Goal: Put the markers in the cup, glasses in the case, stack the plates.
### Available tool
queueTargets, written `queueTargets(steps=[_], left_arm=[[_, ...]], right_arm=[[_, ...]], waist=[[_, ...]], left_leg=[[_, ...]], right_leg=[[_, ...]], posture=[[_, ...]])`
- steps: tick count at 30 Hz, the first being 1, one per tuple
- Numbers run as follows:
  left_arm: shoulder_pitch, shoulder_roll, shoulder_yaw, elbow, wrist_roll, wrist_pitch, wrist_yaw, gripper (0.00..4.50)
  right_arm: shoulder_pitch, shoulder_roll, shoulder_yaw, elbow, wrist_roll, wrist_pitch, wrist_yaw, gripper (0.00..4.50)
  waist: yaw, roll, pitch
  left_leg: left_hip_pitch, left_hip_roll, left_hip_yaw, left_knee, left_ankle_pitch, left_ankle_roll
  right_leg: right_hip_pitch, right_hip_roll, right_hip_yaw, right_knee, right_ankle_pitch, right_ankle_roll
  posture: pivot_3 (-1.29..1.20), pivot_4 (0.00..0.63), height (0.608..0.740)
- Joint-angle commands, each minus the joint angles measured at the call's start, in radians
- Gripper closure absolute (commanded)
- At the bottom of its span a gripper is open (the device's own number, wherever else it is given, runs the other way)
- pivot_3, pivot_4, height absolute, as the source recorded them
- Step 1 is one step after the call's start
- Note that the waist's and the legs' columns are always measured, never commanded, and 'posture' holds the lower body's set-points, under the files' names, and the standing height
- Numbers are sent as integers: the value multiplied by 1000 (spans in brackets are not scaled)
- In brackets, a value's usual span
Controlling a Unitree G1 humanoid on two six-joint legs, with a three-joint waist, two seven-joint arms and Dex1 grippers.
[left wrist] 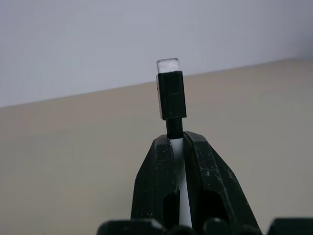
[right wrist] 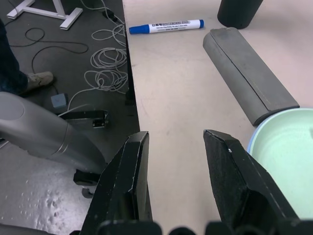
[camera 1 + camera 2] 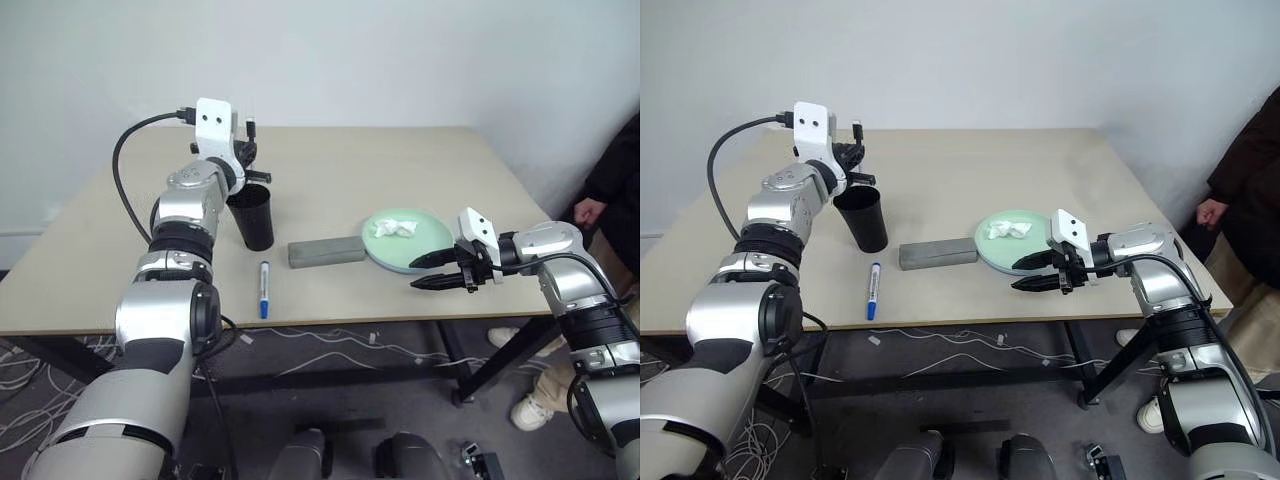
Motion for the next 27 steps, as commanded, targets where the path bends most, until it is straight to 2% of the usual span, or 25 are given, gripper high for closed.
queueTargets(steps=[1,12,25,26,27], left_arm=[[16,11,-2,-57,-7,-39,-35,4473],[147,-2,3,-195,-47,0,-94,4473],[198,5,1,-264,-45,23,-81,4473],[198,7,3,-264,-46,25,-79,3896],[199,8,4,-265,-46,25,-77,3634]], right_arm=[[-3,-20,-39,-33,23,1,-15,2577],[-32,-23,-116,3,74,30,-44,2577],[-72,-32,-166,37,117,61,-44,2577],[-72,-31,-165,38,117,60,-45,2577],[-73,-31,-164,38,117,60,-45,2577]], waist=[[1,0,0],[1,0,0],[1,0,0],[1,0,0],[1,0,0]], left_leg=[[0,0,0,0,0,0],[0,0,0,0,0,0],[0,0,0,1,0,1],[0,0,0,1,0,1],[0,0,0,1,0,1]], right_leg=[[0,0,0,0,0,0],[0,0,1,0,0,0],[0,0,2,0,0,0],[0,0,2,0,0,0],[0,0,2,0,0,0]], posture=[[0,0,695],[0,0,695],[0,0,695],[0,0,695],[0,0,695]])
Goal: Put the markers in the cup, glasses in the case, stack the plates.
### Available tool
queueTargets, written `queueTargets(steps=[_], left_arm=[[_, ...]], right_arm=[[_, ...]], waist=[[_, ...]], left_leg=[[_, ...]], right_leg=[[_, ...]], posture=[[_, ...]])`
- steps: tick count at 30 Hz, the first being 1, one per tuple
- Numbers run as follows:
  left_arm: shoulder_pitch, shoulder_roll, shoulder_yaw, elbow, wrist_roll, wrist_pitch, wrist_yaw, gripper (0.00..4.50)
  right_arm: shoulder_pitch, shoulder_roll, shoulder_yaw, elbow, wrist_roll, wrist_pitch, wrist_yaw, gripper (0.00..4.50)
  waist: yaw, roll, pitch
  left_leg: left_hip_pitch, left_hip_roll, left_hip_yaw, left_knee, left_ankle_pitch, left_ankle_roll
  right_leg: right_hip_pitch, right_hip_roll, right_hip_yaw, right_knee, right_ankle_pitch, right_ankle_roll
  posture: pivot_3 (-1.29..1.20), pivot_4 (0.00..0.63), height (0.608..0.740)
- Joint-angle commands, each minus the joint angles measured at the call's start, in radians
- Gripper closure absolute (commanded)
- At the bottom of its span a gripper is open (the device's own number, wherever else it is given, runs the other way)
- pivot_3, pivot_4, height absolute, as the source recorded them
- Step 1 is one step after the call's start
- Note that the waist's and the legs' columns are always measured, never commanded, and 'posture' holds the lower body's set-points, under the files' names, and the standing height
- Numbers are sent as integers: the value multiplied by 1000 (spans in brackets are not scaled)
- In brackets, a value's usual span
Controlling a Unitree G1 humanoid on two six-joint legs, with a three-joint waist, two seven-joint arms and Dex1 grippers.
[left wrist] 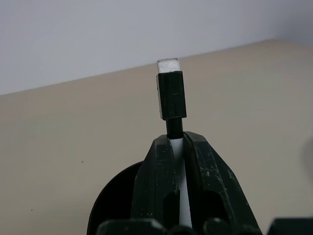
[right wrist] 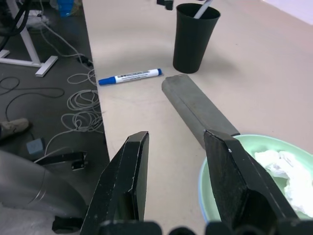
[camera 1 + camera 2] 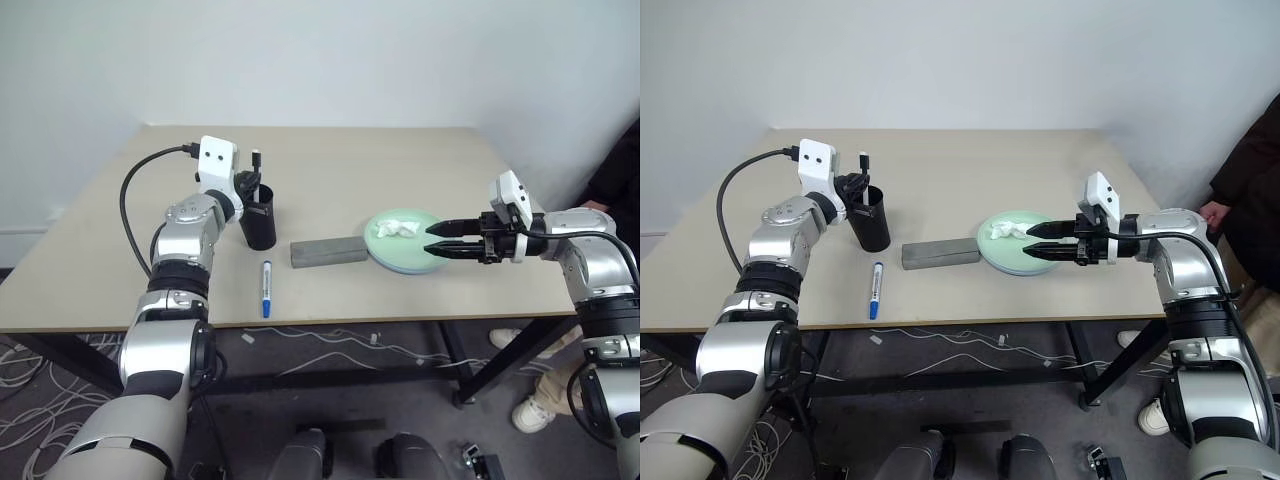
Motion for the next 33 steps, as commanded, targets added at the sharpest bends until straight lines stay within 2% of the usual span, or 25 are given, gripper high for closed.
queueTargets(steps=[1,9,11,14,17,21,25,28,33], left_arm=[[-13,17,11,-49,-9,-5,10,3306],[0,30,3,-124,-9,30,9,488],[21,32,-8,-219,-25,82,-29,32],[66,34,-12,-425,-75,227,-83,32],[82,32,-6,-652,-154,447,-92,32],[51,-43,77,-880,-258,880,71,32],[43,-177,172,-1026,-257,1253,238,32],[82,-203,150,-1069,-201,1385,314,32],[155,-175,112,-1035,-115,1398,406,32]], right_arm=[[-30,-17,-23,-4,10,-9,-5,2577],[-33,-18,-20,0,7,-10,-7,2577],[-34,-18,-17,0,5,-10,-7,2577],[-35,-20,-16,0,5,-6,-6,2577],[-36,-23,-15,1,3,-5,-5,2577],[-36,-28,-13,5,-1,-3,-4,2577],[-36,-29,-3,14,-10,-9,-1,2577],[-43,-25,6,25,-15,-15,2,2577],[-55,-18,17,41,-21,-22,9,2577]], waist=[[0,0,0],[0,0,0],[0,0,0],[-1,0,0],[-1,0,0],[-1,0,0],[-1,1,0],[-4,1,0],[-8,2,0]], left_leg=[[0,0,0,0,0,0],[0,0,0,0,0,0],[0,0,0,0,0,0],[0,0,0,0,0,0],[0,0,0,0,0,0],[0,0,0,1,0,1],[4,0,-1,1,0,1],[8,0,-1,0,0,1],[14,0,1,-4,0,1]], right_leg=[[0,0,0,0,0,0],[0,0,0,0,0,0],[0,0,0,0,0,0],[0,0,2,0,0,0],[-1,0,2,0,0,0],[1,0,3,0,0,0],[5,1,2,0,0,0],[7,1,2,1,0,0],[10,1,6,2,0,0]], posture=[[0,0,695],[0,0,695],[0,0,695],[0,0,695],[0,0,695],[0,0,695],[0,0,695],[0,0,695],[0,0,695]])
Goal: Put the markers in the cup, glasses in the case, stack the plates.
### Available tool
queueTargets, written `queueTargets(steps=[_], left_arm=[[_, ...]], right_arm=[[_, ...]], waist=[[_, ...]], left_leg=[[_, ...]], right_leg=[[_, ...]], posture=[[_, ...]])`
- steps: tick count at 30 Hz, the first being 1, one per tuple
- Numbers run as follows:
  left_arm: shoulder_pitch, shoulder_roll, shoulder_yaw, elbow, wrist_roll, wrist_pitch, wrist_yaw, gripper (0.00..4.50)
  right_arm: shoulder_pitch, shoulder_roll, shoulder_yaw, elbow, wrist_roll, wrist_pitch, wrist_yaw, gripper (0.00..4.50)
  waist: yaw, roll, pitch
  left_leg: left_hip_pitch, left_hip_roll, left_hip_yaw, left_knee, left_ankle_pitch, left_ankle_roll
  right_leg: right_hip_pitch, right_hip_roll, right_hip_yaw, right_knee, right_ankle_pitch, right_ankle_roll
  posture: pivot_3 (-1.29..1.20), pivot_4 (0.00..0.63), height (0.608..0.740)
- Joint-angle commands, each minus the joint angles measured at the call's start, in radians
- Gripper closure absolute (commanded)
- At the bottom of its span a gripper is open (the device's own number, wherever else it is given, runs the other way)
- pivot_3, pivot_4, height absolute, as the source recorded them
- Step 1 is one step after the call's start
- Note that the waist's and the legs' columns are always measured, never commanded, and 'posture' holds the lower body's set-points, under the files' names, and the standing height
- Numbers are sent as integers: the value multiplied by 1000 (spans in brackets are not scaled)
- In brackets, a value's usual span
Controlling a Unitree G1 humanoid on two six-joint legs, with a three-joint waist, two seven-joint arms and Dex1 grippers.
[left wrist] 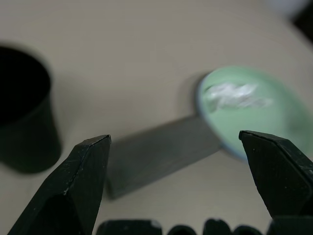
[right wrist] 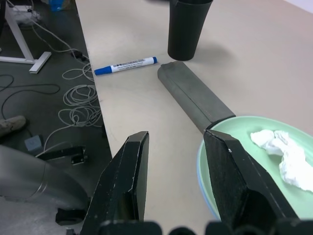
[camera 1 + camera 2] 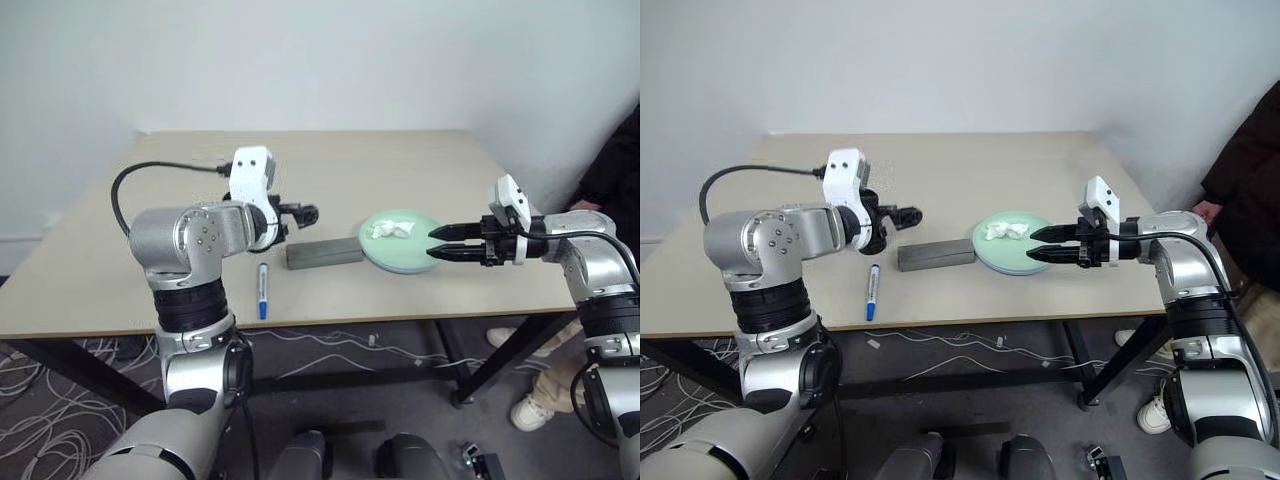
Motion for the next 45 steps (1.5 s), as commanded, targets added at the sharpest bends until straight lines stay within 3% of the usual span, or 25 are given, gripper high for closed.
queueTargets(steps=[1,8,24,37,42,45], left_arm=[[32,37,-34,9,77,0,68,32],[71,13,-50,85,157,28,136,32],[77,-49,-81,228,187,4,143,32],[70,-39,-68,254,208,-22,129,4051],[76,25,-133,258,202,-55,85,4051],[66,126,-239,217,157,-83,-27,4051]], right_arm=[[-47,-4,-6,1,-3,-22,4,2577],[-51,-2,3,4,0,-24,4,2577],[-33,0,4,-24,11,-15,-6,2577],[-39,6,6,-14,7,-26,-8,2577],[-39,8,4,-14,6,-28,-8,2577],[-40,8,5,-15,6,-29,-9,2577]], waist=[[1,0,0],[10,0,0],[7,0,0],[8,0,0],[7,0,0],[7,0,0]], left_leg=[[0,0,0,0,0,0],[0,-2,0,0,0,0],[0,-3,0,-1,0,0],[0,-3,-1,-1,0,0],[0,-3,-1,-2,0,0],[-1,-3,-1,-2,0,0]], right_leg=[[0,0,2,0,0,0],[-2,-1,5,-1,0,0],[-1,-1,7,-2,0,0],[-1,-2,6,-2,0,0],[-1,-2,6,-2,0,0],[-2,-1,6,-2,0,0]], posture=[[0,0,695],[0,0,695],[0,0,695],[0,0,695],[0,0,695],[0,0,695]])
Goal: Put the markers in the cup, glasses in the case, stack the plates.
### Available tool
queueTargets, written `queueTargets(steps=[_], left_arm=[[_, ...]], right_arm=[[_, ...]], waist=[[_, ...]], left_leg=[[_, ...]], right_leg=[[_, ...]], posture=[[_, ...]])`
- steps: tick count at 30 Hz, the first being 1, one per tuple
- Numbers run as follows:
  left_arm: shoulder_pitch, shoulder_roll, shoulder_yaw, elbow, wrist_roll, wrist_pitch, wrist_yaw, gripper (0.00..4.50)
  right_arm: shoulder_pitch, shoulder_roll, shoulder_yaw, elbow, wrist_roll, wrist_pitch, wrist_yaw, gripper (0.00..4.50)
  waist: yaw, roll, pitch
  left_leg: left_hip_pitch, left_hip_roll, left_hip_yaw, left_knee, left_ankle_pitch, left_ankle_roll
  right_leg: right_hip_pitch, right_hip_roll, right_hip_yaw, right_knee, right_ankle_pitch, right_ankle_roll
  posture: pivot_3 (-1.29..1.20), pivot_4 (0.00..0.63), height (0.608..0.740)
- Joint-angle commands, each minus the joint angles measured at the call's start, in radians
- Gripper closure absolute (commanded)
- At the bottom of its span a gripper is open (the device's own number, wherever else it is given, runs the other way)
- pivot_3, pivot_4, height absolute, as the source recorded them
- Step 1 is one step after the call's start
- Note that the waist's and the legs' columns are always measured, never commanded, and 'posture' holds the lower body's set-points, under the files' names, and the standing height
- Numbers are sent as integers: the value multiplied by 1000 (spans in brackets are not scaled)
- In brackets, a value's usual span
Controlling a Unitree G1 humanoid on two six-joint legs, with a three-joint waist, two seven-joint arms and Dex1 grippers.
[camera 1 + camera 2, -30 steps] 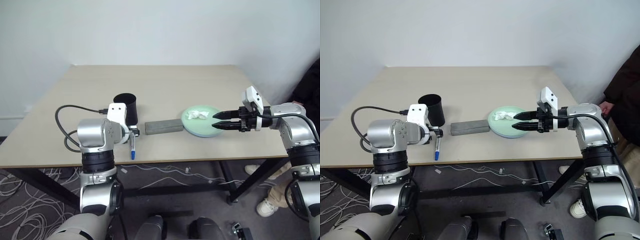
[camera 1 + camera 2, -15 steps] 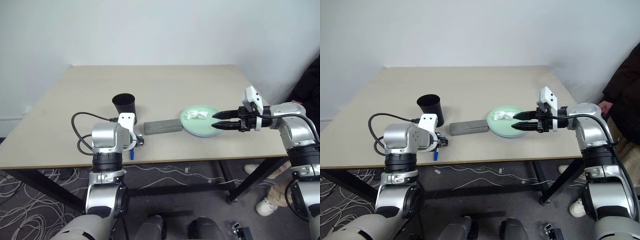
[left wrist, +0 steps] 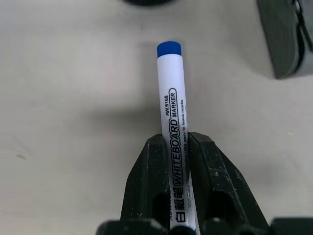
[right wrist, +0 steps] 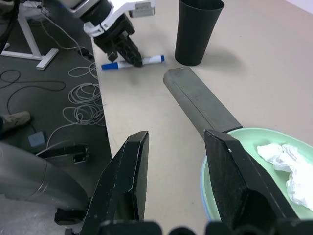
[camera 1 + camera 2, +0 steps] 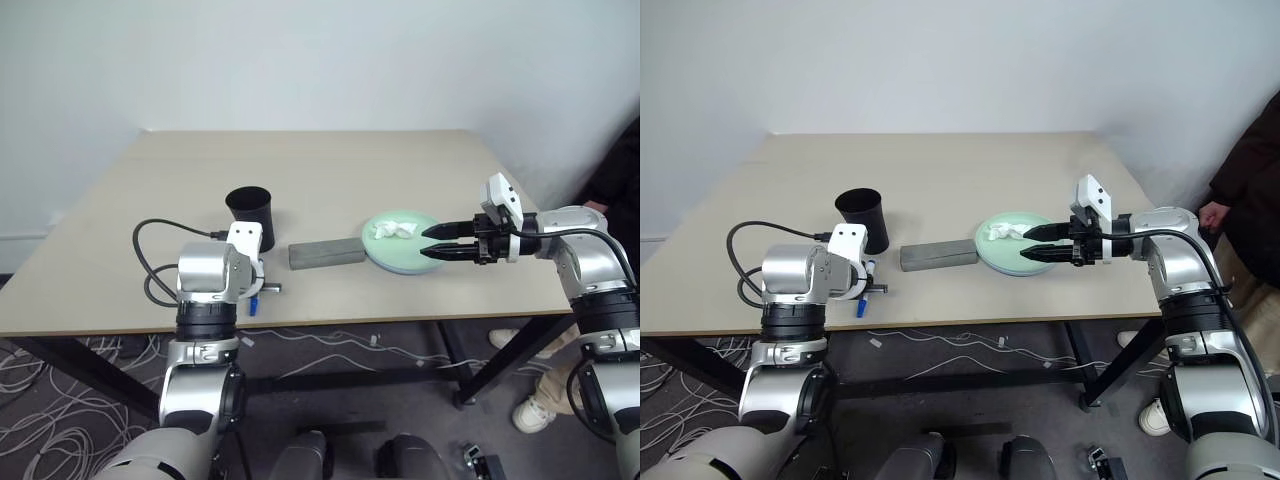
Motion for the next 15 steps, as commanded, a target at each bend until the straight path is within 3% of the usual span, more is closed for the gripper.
queueTargets(steps=[1,8,11,15], left_arm=[[-31,103,-114,-67,-55,-50,-122,4051],[-49,303,-249,-260,-219,-93,-407,4051],[-59,301,-207,-299,-262,-177,-464,4051],[-59,232,-113,-244,-224,-503,-417,4051]], right_arm=[[-17,-6,-22,-15,5,-12,-7,2577],[-15,-7,-23,-18,6,-14,-10,2577],[-16,-6,-23,-15,6,-16,-11,2577],[-16,-3,-22,-16,7,-15,-14,2577]], waist=[[-1,0,0],[0,1,1],[0,2,1],[0,2,1]], left_leg=[[-1,0,0,0,0,0],[-3,0,0,-2,0,0],[-3,0,0,-5,0,0],[-3,0,-1,-9,0,0]], right_leg=[[-1,0,0,0,0,0],[-3,0,0,-3,0,0],[-3,0,0,-5,0,0],[-2,0,0,-10,0,-1]], posture=[[0,0,695],[0,0,695],[0,0,695],[0,0,695]])
